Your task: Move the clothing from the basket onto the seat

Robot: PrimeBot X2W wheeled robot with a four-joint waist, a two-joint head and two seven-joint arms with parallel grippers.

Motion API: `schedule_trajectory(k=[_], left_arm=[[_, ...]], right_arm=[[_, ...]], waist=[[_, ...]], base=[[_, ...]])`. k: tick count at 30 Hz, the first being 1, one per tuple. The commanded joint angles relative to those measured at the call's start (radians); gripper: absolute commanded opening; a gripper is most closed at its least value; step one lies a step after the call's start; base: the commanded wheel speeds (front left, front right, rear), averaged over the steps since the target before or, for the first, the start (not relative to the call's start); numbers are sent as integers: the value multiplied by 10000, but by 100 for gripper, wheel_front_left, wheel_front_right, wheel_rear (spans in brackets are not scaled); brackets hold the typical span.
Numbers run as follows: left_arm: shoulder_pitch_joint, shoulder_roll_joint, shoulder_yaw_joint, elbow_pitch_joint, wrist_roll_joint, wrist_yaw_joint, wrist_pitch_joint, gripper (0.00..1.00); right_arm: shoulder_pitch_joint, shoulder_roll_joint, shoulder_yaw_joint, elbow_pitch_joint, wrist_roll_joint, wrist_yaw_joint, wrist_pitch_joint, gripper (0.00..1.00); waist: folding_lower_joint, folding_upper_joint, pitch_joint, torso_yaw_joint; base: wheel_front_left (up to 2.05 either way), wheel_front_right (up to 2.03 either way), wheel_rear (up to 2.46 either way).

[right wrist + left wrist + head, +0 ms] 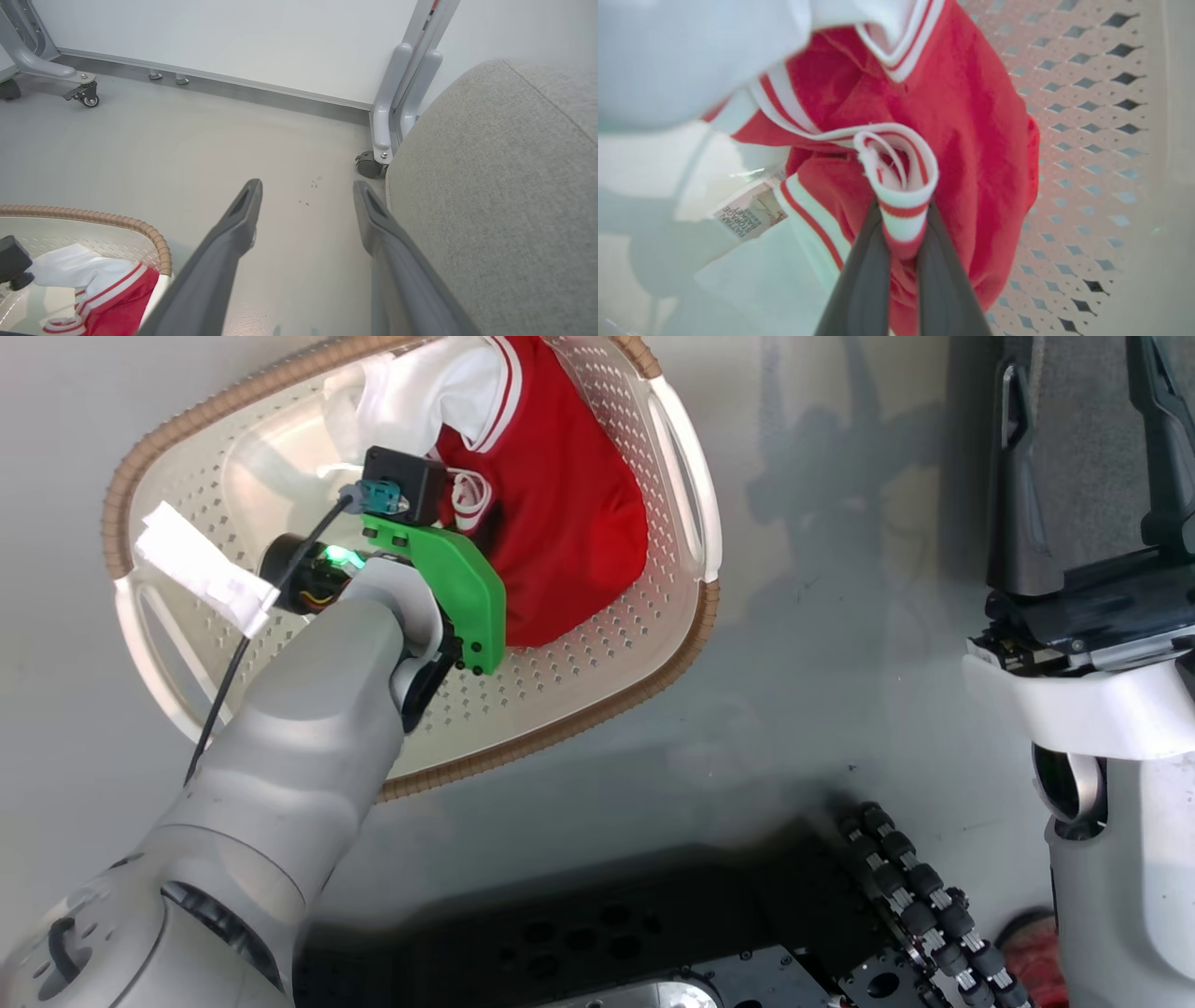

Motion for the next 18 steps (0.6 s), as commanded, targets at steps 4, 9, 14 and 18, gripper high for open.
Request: schedule_trajectory(k=[4,9,14,18], left_arm=[[281,-58,-452,-277,29,-29,-682,0],[702,-119,-781,-521,-202,-29,-1421,0],[1208,2,-912,-824,-285,-29,-1761,0],[1455,203,-577,-1320,93,-29,-1838,0]], right_arm=[[-112,-1,22,169,96,-16,-1,100],[-81,5,129,405,127,-18,-1,100],[234,18,35,617,176,-18,-1,100],[591,17,-33,807,202,-18,-1,100]], waist=[[0,-1,-736,347],[0,-1,-1716,564],[0,-1,-2867,747],[0,-1,-3908,843]], base=[[0,0,0],[0,0,0],[0,0,0],[0,0,0]])
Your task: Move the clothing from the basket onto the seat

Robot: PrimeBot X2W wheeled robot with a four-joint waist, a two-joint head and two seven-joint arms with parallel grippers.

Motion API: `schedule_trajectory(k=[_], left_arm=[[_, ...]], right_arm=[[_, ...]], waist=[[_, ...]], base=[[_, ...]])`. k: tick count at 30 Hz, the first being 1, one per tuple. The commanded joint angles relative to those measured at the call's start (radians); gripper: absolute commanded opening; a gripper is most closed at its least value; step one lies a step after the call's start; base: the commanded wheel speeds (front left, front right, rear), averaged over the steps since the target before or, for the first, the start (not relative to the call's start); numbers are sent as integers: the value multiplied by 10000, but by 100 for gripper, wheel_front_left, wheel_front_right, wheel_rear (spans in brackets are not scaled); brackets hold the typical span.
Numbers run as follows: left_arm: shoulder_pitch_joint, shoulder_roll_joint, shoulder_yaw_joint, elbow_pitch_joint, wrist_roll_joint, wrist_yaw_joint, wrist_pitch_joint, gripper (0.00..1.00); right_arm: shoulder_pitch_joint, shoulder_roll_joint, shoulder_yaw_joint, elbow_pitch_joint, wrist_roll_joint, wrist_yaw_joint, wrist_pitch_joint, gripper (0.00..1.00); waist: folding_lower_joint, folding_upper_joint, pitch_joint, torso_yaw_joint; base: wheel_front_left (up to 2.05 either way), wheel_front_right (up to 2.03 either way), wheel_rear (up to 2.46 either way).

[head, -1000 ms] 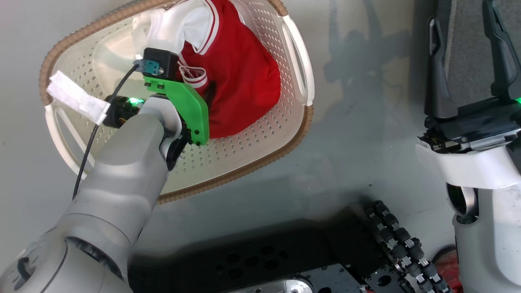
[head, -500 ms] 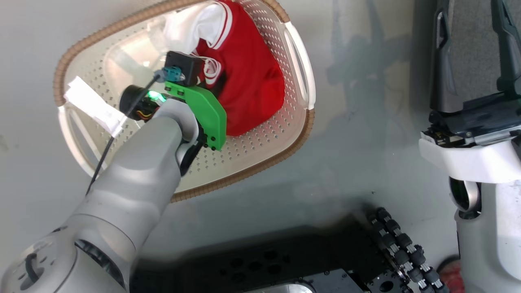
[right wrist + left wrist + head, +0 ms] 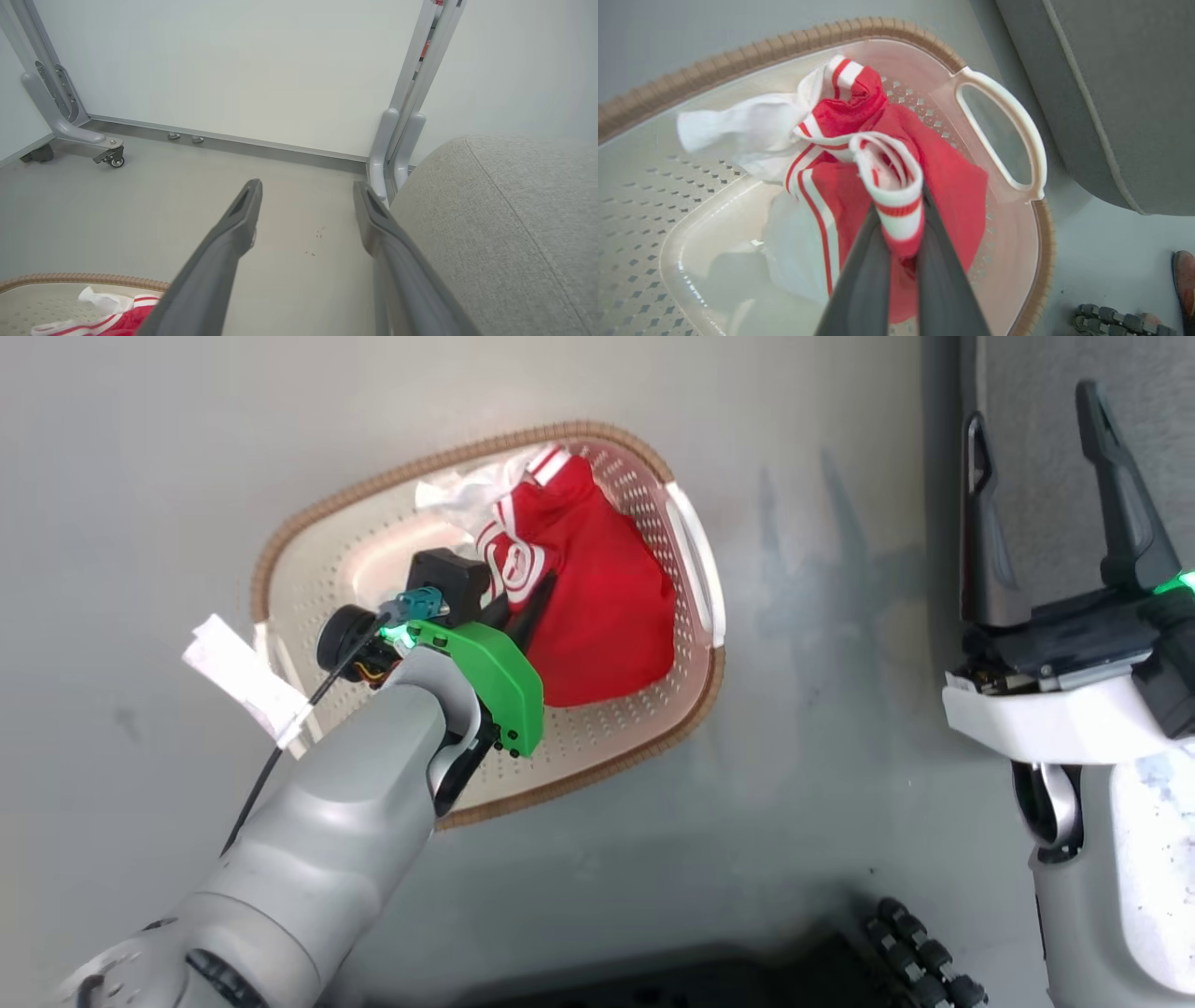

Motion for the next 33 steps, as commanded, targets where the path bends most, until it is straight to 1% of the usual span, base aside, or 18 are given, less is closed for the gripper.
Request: schedule_trajectory(k=[1,4,10,15,20,24,28,33], left_arm=[[251,163,347,-316,313,-29,-79,0],[953,328,1095,-972,1021,56,-76,0],[2521,590,2435,-2441,2644,496,-75,0],[4057,610,3613,-3606,3708,707,-76,0],[5387,442,4438,-4486,4604,800,-75,0],[6221,353,5041,-5167,5218,859,-77,0],[6732,311,5496,-5817,5828,856,-77,0],[7145,249,5851,-6406,6389,746,-77,0]], right_arm=[[301,-12,-47,114,56,-18,-1,100],[680,-7,40,328,39,-16,-1,100],[1397,-4,394,773,118,-18,-1,100],[2195,-2,772,1307,300,-18,0,100],[3153,-87,1038,1710,506,-18,-1,100],[3736,-151,1253,1969,668,-17,-1,100],[4057,-166,1474,2124,808,-17,-1,100],[4441,-169,1639,2305,967,-17,-1,100]], waist=[[0,-1,-1649,316],[0,-1,-2569,310],[0,-1,-4362,251],[0,-1,-5868,174],[0,-1,-7101,127],[0,-1,-7870,28],[0,-1,-8277,-117],[0,-1,-8741,-227]], base=[[0,0,0],[0,0,0],[0,0,0],[0,0,0],[0,0,0],[0,0,0],[0,0,0],[0,0,0]])
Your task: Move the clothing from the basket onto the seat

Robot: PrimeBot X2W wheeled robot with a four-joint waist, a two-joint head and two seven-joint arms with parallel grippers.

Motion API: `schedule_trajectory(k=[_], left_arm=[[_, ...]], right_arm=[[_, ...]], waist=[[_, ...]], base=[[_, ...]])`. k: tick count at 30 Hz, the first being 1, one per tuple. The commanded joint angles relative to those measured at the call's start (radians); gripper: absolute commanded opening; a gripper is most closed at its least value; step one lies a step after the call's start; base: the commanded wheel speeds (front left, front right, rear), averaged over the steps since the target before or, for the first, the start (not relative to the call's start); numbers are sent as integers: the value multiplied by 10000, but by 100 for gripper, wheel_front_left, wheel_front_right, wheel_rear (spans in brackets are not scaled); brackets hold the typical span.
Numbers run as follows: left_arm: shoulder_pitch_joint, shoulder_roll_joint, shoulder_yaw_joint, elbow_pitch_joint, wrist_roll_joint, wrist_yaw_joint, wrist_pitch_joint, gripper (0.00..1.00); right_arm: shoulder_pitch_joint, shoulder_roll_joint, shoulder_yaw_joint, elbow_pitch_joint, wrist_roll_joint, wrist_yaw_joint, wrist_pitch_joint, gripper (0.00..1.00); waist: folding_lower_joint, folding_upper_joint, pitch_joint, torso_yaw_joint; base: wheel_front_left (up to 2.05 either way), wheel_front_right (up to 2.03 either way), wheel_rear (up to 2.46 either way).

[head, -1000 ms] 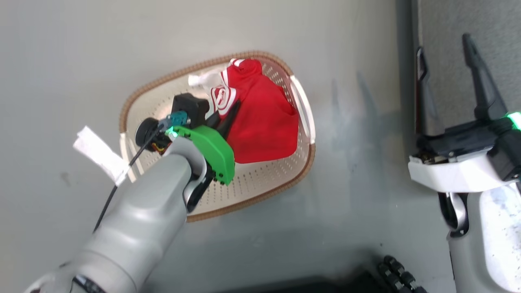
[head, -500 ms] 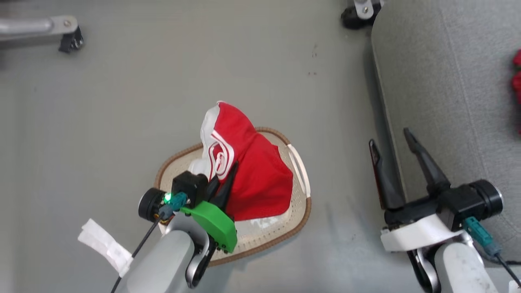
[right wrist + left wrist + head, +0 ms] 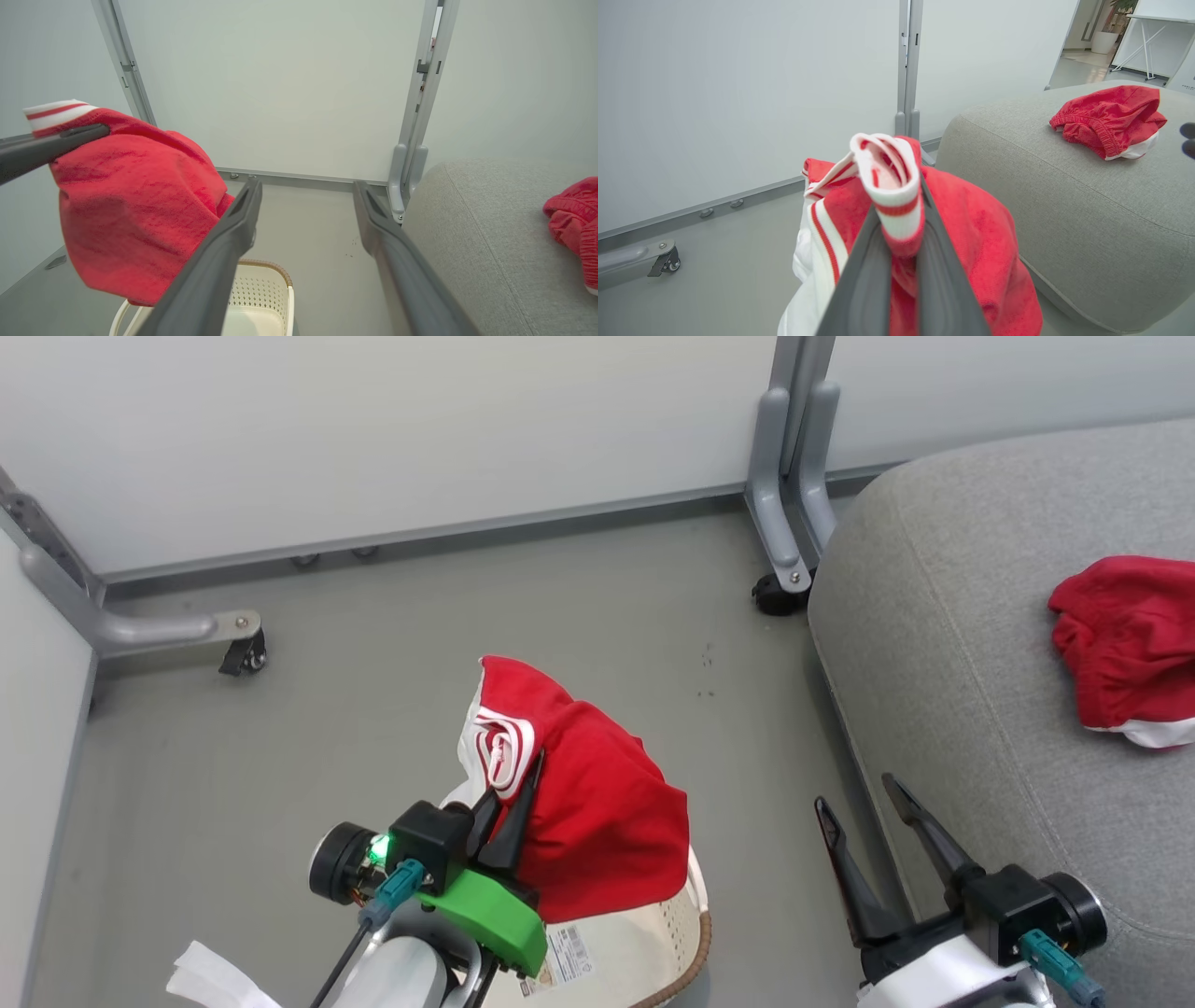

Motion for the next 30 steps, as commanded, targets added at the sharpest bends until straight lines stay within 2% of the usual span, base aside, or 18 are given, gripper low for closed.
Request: schedule_trajectory(k=[1,15,30], left_arm=[[206,-27,94,-152,131,-55,-35,0],[485,-234,262,-798,945,-376,-34,0],[-297,-496,-1109,-1071,1116,-723,-36,0]], right_arm=[[247,-50,57,66,86,-17,-1,100],[906,-339,806,-32,549,-17,-1,100],[-656,-1233,3001,204,564,-18,-1,100]], waist=[[2,0,-888,-233],[2,0,-1454,-308],[2,0,-1371,-42]], base=[[0,0,0],[0,0,0],[0,0,0]])
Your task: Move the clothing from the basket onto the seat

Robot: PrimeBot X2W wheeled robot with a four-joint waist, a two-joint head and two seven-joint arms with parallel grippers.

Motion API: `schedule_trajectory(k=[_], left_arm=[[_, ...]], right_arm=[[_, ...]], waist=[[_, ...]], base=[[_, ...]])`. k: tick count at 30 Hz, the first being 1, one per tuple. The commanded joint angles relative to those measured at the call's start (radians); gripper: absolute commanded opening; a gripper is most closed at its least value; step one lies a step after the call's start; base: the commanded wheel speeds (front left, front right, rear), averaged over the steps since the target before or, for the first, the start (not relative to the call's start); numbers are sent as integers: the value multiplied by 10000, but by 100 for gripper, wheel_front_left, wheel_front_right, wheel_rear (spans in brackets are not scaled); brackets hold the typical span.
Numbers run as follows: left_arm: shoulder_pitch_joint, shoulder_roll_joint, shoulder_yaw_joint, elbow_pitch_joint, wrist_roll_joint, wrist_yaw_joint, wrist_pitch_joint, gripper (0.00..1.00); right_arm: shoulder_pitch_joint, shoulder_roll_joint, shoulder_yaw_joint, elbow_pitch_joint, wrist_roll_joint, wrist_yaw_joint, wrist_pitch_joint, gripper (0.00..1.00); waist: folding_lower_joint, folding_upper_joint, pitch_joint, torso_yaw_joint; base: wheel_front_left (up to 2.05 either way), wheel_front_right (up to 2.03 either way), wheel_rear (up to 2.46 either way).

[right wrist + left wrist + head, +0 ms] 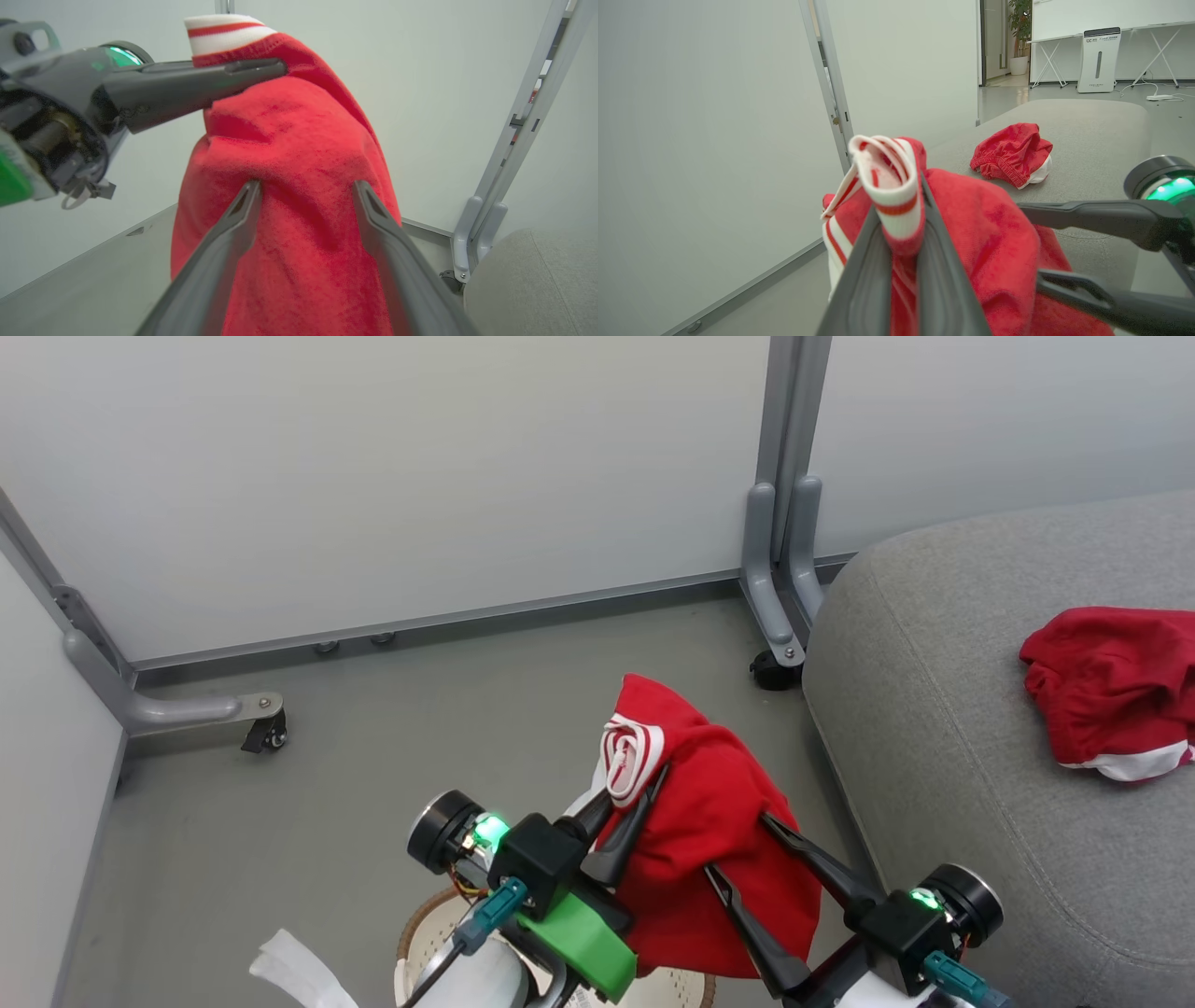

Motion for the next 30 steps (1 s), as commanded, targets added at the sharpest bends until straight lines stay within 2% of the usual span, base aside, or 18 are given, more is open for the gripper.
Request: schedule_trajectory(k=[1,9,16,26,27,28,30], left_arm=[[-203,-27,-55,-58,-33,-34,-34,0],[-707,-75,-775,-245,-297,-91,107,0],[-891,-20,-959,-389,-427,-105,230,0],[-996,-3,-1259,-661,-682,-103,401,0],[-1011,6,-1287,-680,-681,-103,428,0],[-1022,21,-1309,-695,-707,-104,438,0],[-1039,54,-1347,-716,-734,-106,450,0]], right_arm=[[-160,-76,17,18,17,-18,-1,100],[-481,-149,-212,617,-270,-18,-1,100],[-514,19,-676,772,-378,-18,-1,100],[-1047,-186,365,1264,339,-18,-1,100],[-1119,-180,427,1307,320,-18,-1,47],[-1178,-172,443,1326,308,-18,-1,0],[-1221,-207,626,1492,391,-18,-1,0]], waist=[[1,-1,34,45],[1,-1,119,197],[1,-1,107,159],[1,-1,143,104],[1,-1,148,114],[1,-1,154,121],[1,-1,163,136]], base=[[0,0,0],[0,0,0],[0,0,0],[0,0,0],[0,0,0],[0,0,0],[0,0,0]])
